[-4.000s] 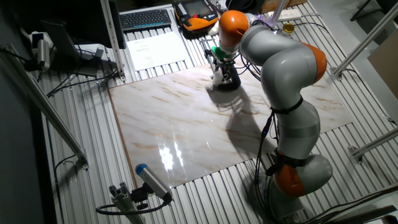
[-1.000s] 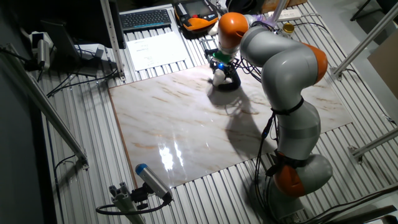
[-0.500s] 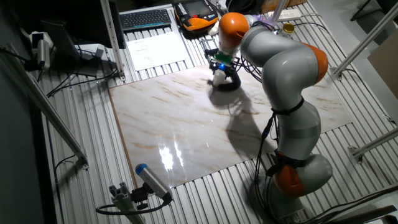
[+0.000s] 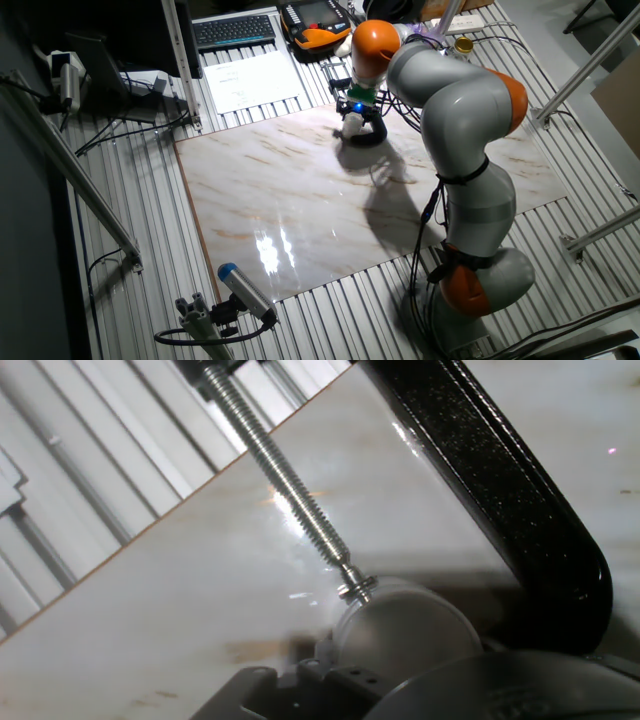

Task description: Unscrew the lid from the jar

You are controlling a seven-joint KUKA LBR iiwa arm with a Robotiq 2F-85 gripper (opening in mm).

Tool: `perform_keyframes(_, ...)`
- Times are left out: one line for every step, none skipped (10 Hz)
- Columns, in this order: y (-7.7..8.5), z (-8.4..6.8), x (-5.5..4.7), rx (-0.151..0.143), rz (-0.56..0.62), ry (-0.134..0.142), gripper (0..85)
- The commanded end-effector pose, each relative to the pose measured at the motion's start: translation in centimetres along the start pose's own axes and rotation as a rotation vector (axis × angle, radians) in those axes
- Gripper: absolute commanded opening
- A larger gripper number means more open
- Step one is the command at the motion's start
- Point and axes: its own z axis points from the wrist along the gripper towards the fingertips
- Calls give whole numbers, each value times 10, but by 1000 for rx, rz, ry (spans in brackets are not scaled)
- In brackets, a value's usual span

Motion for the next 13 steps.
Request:
perform_keyframes(0, 0, 0, -6, -56, 4, 510)
perform_keyframes(0, 0, 0, -6, -99, 6, 510)
perform_keyframes(0, 0, 0, -4, -126, 4, 510)
perform_keyframes(0, 0, 0, 0, -154, -3, 510)
perform_keyframes(0, -1, 0, 6, -198, -15, 510)
perform_keyframes(0, -1, 0, 4, -227, -20, 510)
perform_keyframes(0, -1, 0, -3, -252, -20, 510)
perform_keyframes(0, 0, 0, -13, -272, -17, 510)
perform_keyframes(0, 1, 0, -17, -295, -14, 510)
perform_keyframes(0, 1, 0, -17, -319, -15, 510)
perform_keyframes(0, 1, 0, -13, -345, -23, 510)
perform_keyframes(0, 0, 0, -10, -374, -33, 510)
perform_keyframes(0, 0, 0, -11, -402, -39, 510)
